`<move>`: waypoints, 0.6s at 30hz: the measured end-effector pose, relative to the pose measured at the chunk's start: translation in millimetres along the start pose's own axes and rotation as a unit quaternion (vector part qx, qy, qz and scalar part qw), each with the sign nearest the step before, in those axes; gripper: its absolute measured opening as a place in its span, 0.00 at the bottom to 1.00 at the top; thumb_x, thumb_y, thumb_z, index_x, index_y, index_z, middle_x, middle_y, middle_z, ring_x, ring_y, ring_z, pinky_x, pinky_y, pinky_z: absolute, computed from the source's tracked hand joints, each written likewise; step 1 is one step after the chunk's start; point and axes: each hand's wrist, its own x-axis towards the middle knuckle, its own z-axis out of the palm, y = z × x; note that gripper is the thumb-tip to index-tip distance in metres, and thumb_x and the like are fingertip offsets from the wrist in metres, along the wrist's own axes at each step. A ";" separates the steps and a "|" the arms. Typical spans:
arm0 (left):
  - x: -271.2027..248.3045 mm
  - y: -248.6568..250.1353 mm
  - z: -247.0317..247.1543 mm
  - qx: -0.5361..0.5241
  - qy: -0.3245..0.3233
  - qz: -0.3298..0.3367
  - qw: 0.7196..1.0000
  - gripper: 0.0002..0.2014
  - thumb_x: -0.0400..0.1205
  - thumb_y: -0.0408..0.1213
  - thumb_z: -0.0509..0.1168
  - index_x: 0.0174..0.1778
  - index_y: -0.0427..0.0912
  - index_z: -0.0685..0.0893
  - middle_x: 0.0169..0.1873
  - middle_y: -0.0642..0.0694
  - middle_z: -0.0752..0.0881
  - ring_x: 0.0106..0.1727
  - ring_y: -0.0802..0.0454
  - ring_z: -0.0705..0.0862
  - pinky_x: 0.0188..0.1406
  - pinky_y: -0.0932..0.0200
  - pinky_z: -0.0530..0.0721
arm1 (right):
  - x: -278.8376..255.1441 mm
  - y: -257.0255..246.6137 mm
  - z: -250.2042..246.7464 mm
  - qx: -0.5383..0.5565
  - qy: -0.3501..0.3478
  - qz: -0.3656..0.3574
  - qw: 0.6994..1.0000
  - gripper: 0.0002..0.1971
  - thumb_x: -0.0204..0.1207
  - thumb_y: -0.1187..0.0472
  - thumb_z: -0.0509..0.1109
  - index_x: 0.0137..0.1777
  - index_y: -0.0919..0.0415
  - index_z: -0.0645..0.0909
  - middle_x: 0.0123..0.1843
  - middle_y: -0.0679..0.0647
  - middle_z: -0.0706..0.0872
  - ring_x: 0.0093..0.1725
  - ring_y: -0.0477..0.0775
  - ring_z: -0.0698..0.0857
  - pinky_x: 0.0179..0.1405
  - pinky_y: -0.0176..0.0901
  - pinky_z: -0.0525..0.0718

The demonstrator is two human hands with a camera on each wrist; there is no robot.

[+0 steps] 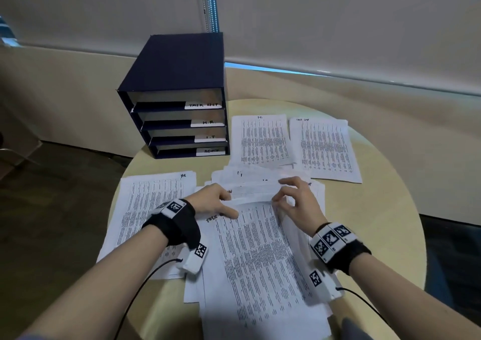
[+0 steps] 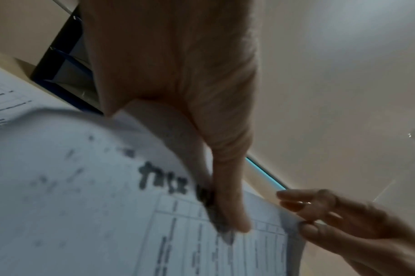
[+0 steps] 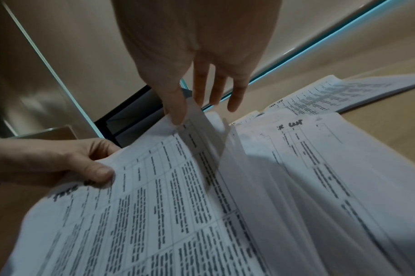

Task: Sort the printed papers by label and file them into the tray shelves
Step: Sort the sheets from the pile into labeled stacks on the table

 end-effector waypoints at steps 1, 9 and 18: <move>-0.8 0.7 0.0 -0.005 -0.006 0.002 1.000 0.21 0.74 0.45 0.77 0.23 0.43 0.74 0.20 0.42 0.74 0.22 0.49 0.75 0.29 0.59 0.61 | -4.6 2.0 -0.8 -0.004 0.013 -0.005 1.000 0.04 0.71 0.63 0.75 0.38 0.54 0.86 0.60 0.49 0.77 0.63 0.49 0.72 0.63 0.45 0.67; -1.4 -6.0 -4.9 -0.008 -0.028 0.029 0.999 0.19 0.84 0.42 0.65 0.29 0.39 0.73 0.25 0.50 0.67 0.25 0.58 0.64 0.28 0.63 0.63 | -34.4 19.8 -16.7 0.000 -0.024 0.066 0.998 0.06 0.67 0.60 0.79 0.36 0.49 0.85 0.58 0.48 0.76 0.63 0.49 0.71 0.65 0.45 0.67; -4.4 10.7 2.8 0.055 -0.049 0.022 0.997 0.17 0.80 0.55 0.65 0.59 0.50 0.76 0.47 0.54 0.84 0.43 0.55 0.82 0.44 0.63 0.76 | -2.8 12.2 7.4 0.089 -0.032 0.225 0.970 0.06 0.73 0.61 0.73 0.37 0.54 0.80 0.52 0.54 0.84 0.58 0.53 0.80 0.67 0.52 0.75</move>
